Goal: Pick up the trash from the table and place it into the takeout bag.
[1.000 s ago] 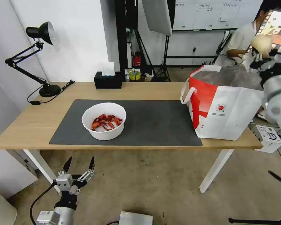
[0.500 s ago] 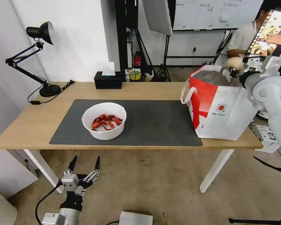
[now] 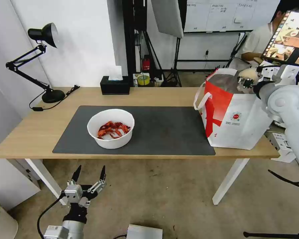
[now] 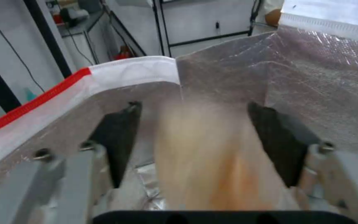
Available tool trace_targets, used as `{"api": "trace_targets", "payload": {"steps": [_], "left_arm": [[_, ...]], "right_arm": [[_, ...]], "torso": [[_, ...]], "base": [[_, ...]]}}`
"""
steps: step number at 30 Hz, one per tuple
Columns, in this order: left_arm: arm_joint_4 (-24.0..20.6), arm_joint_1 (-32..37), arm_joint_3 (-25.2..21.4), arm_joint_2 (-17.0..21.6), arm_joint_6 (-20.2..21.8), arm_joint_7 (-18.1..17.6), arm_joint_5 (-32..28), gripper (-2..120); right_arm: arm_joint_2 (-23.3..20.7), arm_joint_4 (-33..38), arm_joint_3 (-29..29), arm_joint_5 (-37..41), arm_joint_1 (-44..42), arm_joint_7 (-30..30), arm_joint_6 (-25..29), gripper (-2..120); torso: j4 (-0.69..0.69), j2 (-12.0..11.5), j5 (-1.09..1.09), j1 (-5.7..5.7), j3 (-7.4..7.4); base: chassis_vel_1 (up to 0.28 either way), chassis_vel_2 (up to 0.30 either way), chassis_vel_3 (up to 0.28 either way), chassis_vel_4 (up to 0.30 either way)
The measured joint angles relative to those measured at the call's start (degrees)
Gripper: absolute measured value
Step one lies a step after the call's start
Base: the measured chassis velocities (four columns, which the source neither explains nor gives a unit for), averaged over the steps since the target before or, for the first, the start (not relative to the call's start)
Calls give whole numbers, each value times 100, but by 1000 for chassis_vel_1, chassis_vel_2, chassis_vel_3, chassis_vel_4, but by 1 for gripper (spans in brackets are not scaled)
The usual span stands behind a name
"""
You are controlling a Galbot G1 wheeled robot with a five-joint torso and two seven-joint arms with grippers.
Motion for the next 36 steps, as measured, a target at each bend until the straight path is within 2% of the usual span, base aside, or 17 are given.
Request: {"api": "trace_targets", "payload": {"steps": [1, 2, 5, 8, 14, 17, 18, 21, 22, 25, 27, 29, 34, 36], "left_arm": [[1, 0, 0, -3, 0, 0, 1, 100], [1, 0, 0, -3, 0, 0, 1, 100], [-4, 0, 0, -9, 0, 0, 1, 100], [-14, 0, -9, -8, 0, -1, -2, 100], [-24, -20, -94, 33, 2, -6, -64, 100], [-27, -18, -147, 44, 9, -12, -90, 100], [-27, -18, -147, 44, 9, -12, -90, 100], [-4, -11, -184, 45, 11, -21, -110, 100], [-4, -11, -184, 45, 11, -21, -110, 100], [33, -17, -220, 81, 19, -34, -125, 100], [36, -18, -237, 89, 23, -35, -137, 100], [67, -38, -285, 91, 26, -35, -175, 100], [147, -94, -344, 158, 37, -40, -231, 100], [216, -143, -372, 258, 92, -41, -244, 100]], "right_arm": [[0, 24, 19, -6, -32, -11, 36, 79], [0, 24, 19, -6, -32, -11, 36, 79], [-1, 80, 43, -34, -78, -38, 204, 93], [2, 164, 78, -29, -84, -80, 417, 99], [-14, 487, 149, 30, -103, -185, 827, 100], [-24, 839, 227, -176, -318, -619, 1426, 100], [-24, 839, 227, -176, -318, -619, 1426, 100], [13, 1227, 303, -746, -757, -1212, 2023, 100], [13, 1227, 303, -746, -757, -1212, 2023, 100], [123, 1667, 364, -1268, -1348, -1568, 2573, 100], [177, 1814, 385, -1502, -1590, -1640, 2713, 100], [389, 2128, 420, -2118, -2111, -1765, 3003, 100], [777, 2385, 434, -2744, -2682, -1866, 3330, 100], [1074, 2454, 423, -3168, -3079, -1934, 3508, 100]], "torso": [[0, 0, 0, 0, 0], [0, 0, 0, 0, 0], [0, 0, 0, -1, 0], [0, 0, 1, 0, 0], [1, 0, -1, -1, 0], [1, 0, -1, 0, 0], [1, 0, -1, 0, 0], [0, 0, 0, -1, 0], [0, 0, 0, -1, 0], [2, 0, -2, 0, 0], [0, 0, 0, 0, 0], [0, 0, -1, -1, -1], [0, 0, -1, -1, 0], [0, 0, 0, -1, -1]], "base": [[0, 0, 0, 0], [0, 0, 0, 0], [0, 0, 0, 0], [0, 0, 0, 0], [0, 0, 0, 0], [0, 0, 0, 0], [0, 0, 0, 0], [0, 0, 0, 0], [0, 0, 0, 0], [0, 0, 0, 0], [0, 0, 0, 0], [0, 0, 0, 0], [0, 0, 0, 0], [0, 0, 0, 0]]}}
